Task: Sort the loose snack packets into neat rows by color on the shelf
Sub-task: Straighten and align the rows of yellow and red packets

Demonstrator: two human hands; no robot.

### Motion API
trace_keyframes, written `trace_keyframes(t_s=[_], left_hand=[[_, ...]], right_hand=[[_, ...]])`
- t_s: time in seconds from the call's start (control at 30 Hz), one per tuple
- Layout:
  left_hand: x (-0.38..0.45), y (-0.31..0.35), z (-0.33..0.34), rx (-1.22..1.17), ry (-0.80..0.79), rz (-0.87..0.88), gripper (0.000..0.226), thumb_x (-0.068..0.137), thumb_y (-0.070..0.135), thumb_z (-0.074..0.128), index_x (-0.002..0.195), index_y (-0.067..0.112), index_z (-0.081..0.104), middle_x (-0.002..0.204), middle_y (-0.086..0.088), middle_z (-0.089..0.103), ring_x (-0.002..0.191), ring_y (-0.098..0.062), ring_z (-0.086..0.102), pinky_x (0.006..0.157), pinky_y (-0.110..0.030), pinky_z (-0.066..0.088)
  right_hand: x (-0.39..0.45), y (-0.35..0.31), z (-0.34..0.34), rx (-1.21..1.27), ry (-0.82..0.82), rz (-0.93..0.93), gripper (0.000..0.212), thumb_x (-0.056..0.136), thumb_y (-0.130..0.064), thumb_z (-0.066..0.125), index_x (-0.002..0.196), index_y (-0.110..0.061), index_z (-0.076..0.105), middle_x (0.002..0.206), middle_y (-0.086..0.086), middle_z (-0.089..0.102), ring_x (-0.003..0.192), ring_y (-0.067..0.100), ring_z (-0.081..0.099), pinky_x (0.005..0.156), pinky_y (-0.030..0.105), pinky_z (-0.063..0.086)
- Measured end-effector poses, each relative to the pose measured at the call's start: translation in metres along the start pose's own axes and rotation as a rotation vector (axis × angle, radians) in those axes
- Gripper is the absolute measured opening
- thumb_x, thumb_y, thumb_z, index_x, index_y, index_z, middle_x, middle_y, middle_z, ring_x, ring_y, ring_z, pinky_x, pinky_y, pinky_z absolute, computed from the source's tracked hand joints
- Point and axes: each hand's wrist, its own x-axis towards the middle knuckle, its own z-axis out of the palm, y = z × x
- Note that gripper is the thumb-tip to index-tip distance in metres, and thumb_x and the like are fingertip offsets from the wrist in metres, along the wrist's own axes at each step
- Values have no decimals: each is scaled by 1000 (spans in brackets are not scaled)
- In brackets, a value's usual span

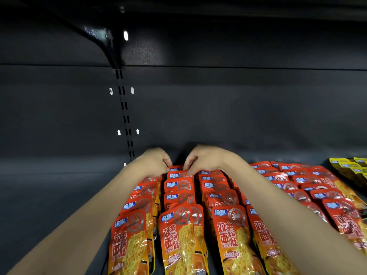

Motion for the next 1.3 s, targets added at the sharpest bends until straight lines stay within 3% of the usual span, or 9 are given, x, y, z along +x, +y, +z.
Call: trace_keyframes(t_s=[0.23,0.37,0.5,0.6,0.7,0.83,1.0,1.17,1.3], left_hand=[[3,-1,5,-113,33,-41,17,91,10,59,102,15,70,107,-2,69,97,-14,65,79,-24,51],[4,-2,7,-120,42,-43,18,91,10,59,104,15,70,110,-2,69,99,-13,64,78,-22,50],[1,-4,4,-91,114,-45,28,89,19,63,117,19,62,117,-2,64,99,-14,59,78,-21,44],[-8,-5,-8,-103,172,-42,21,86,26,66,105,21,59,102,-1,64,93,-17,61,74,-23,44],[-21,-3,-14,-108,122,-3,11,83,29,71,85,21,64,89,3,67,83,-12,64,72,-25,49],[-38,0,-10,14,-7,43,14,79,34,74,69,30,66,88,10,67,86,-6,62,75,-23,49],[-48,3,-3,96,-126,70,16,81,42,69,81,26,72,88,15,59,88,-2,57,75,-21,44],[-50,3,-1,102,-178,34,19,79,40,73,84,21,74,97,10,67,94,-5,59,86,-26,51],[-52,3,-2,16,-133,44,10,81,33,73,77,25,70,88,13,65,86,-5,60,73,-21,49]], right_hand=[[-2,0,1,0,13,-3,21,83,-15,69,104,-14,72,103,0,70,71,1,56,67,12,43],[-2,-1,2,-27,19,10,22,84,-17,68,105,-15,71,105,-2,70,78,3,57,68,13,44],[-7,2,-1,-46,123,37,8,84,-27,69,87,-20,68,98,-3,69,87,10,61,73,23,48],[-14,0,-7,-37,106,40,10,84,-30,69,84,-21,65,90,-5,66,83,10,61,69,22,49],[-17,-5,-4,-30,57,43,10,82,-30,71,82,-21,67,88,-6,67,85,11,63,74,24,50],[-14,-9,7,-89,29,39,11,77,-31,75,76,-24,68,82,-9,66,81,10,62,70,24,48],[-19,-10,8,-60,28,23,8,81,-25,72,76,-25,66,80,-13,62,79,7,59,68,22,44],[-28,-11,9,-5,75,30,9,81,-19,72,76,-24,67,77,-14,61,77,4,57,66,20,46],[-32,-10,9,16,113,35,9,80,-16,72,77,-23,68,71,-17,60,70,0,56,60,17,43]])
